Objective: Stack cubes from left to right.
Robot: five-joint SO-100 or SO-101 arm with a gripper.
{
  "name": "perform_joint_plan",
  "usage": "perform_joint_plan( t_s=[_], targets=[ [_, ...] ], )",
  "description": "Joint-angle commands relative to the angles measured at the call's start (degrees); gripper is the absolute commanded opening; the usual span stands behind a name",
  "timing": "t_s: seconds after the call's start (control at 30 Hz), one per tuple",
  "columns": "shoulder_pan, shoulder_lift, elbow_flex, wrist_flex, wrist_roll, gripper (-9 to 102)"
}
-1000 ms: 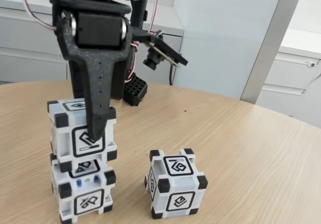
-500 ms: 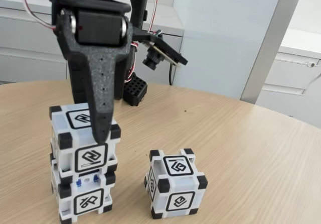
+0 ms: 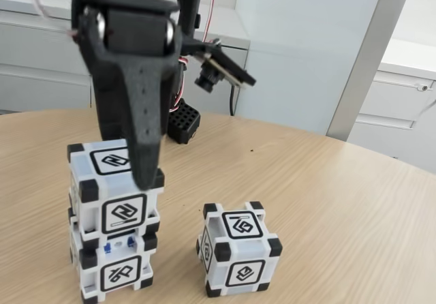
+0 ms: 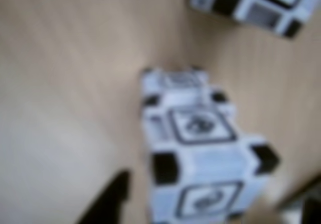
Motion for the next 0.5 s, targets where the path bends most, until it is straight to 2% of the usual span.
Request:
perform_joint_plan(
  t_s=[0.0,0.27,0.47],
  targets=[
    [-0.8,6.4,-1.3,0.2,-0.5,37],
    [-11.8,16.8,-0.5,0.2,1.3,36],
    [-22.3,15.7,-0.4,-0.6,12.4,36]
  ],
)
